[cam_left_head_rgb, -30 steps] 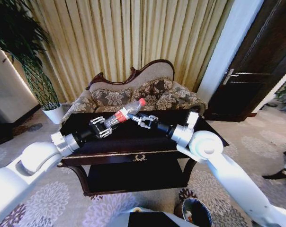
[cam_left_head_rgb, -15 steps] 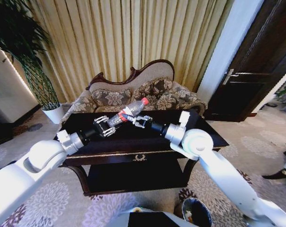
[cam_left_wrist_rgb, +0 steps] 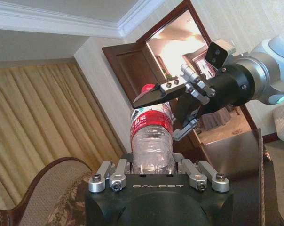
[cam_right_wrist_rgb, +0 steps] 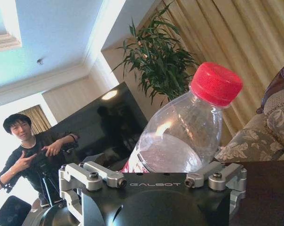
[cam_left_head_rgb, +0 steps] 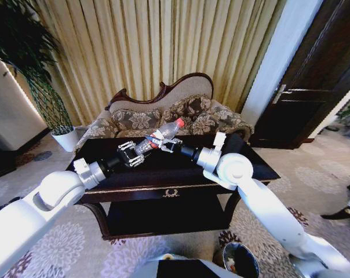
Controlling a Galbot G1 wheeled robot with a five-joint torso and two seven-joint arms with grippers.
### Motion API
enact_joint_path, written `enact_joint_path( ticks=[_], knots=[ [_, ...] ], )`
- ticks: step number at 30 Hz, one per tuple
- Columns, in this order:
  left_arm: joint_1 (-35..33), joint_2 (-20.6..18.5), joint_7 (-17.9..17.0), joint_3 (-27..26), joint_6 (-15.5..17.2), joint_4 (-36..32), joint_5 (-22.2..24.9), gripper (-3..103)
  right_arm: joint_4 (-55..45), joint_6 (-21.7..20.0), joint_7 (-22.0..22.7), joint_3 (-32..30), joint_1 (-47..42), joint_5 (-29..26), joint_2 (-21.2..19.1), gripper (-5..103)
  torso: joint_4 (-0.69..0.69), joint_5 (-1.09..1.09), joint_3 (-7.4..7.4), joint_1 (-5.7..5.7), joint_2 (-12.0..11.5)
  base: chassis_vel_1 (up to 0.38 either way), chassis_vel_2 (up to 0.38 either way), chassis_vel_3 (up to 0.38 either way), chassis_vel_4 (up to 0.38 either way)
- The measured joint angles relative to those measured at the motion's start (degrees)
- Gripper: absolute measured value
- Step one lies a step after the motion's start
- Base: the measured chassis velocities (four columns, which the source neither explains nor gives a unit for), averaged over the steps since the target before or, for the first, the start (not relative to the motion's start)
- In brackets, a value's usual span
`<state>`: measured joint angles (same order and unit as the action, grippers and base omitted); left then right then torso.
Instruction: Move to the front of the table and place the trash on the table into the trash bin.
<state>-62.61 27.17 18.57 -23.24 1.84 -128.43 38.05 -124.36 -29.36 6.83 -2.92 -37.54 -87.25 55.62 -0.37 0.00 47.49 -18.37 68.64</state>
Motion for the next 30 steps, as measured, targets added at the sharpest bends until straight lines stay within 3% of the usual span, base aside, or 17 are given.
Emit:
enact_joint_path(
  ticks=[10,25,30],
  knots=[
    [-0.7,0.3,0.1,0.0,0.0,0.0,-0.2,36,-1.5,-0.1,0.0,0.2,0.1,0.0,-0.3,103,-0.01,0.00,0.00,0.00,0.0,0.000,0.000,0.000,0.000],
    [-1.9,0.5,0.6,0.2,-0.1,-0.2,-0.8,34,-1.5,0.0,0.1,0.7,-1.0,1.7,-0.4,65,0.00,0.00,-0.01,0.00,0.0,0.000,0.000,0.000,0.000],
    [-2.1,0.4,0.2,0.2,0.0,-0.4,-0.9,34,-1.6,-0.1,0.0,0.3,-1.6,1.7,-0.6,59,0.00,0.00,0.00,0.00,0.0,0.000,0.000,0.000,0.000]
  ],
)
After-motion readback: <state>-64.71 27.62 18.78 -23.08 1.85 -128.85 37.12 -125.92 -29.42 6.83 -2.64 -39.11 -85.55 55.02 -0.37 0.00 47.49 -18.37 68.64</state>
